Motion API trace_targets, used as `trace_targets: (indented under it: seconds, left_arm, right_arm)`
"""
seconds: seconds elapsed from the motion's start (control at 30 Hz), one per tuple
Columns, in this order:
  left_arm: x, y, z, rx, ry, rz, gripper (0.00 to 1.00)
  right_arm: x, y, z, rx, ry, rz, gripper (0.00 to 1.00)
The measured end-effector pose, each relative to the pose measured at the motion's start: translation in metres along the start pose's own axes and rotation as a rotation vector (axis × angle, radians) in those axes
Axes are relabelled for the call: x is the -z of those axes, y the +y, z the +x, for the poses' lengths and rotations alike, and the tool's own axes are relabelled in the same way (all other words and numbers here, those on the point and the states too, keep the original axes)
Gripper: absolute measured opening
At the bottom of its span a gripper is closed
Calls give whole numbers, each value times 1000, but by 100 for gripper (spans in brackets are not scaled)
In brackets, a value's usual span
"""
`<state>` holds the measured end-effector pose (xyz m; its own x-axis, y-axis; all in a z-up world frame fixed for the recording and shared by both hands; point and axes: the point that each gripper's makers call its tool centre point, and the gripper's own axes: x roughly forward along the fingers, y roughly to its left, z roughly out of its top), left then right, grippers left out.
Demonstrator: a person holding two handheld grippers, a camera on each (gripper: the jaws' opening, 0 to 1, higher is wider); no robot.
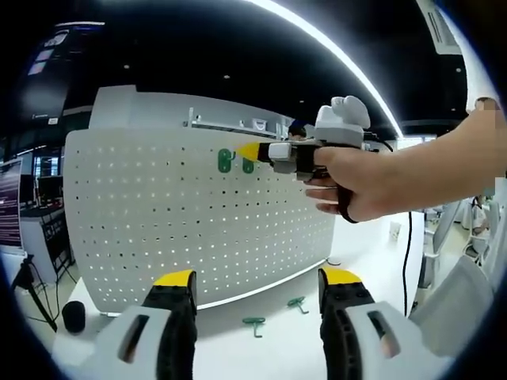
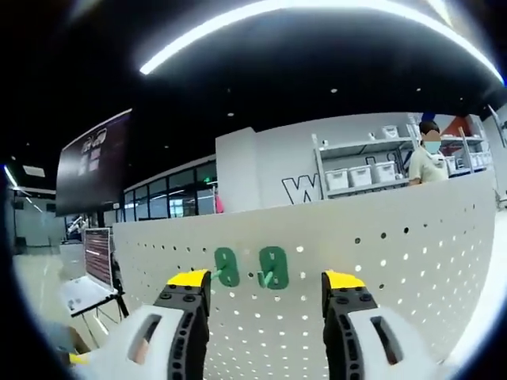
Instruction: Insert the hook assembly into the mounting plate slot until the hook locks in place.
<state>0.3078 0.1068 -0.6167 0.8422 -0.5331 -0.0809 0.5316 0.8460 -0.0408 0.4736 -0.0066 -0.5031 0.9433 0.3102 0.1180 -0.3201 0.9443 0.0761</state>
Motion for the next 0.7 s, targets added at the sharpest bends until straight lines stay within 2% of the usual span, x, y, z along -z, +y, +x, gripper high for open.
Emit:
trace_targets:
  seconds: [0.07, 0.1, 0.23, 0.33, 0.37, 0.43, 0.7]
  left_arm:
    - [0, -1, 0, 2, -3, -4, 65]
    - [0, 0, 0, 0, -1, -1, 64]
    - [0, -1, 0, 1, -1, -5, 65]
    - [-1, -1, 0, 3, -3, -4, 65]
    - [-1, -1, 0, 4, -3, -4, 65]
    - [-1, -1, 0, 4, -1, -4, 65]
    - [-1, -2, 3, 7, -1, -3, 65]
  right_arm:
    - [1, 3, -1, -39, 5, -56, 56]
    - [1, 5, -2, -52, 5, -55, 56]
    - [-2, 5, -6, -110, -22, -40, 56]
    - [-1, 14, -7, -199, -26, 23, 56]
    - [2, 13, -8, -213, -8, 47, 56]
    - [-1, 15, -9, -238, -28, 47, 55]
    - [-2, 15, -10, -253, -25, 44, 54]
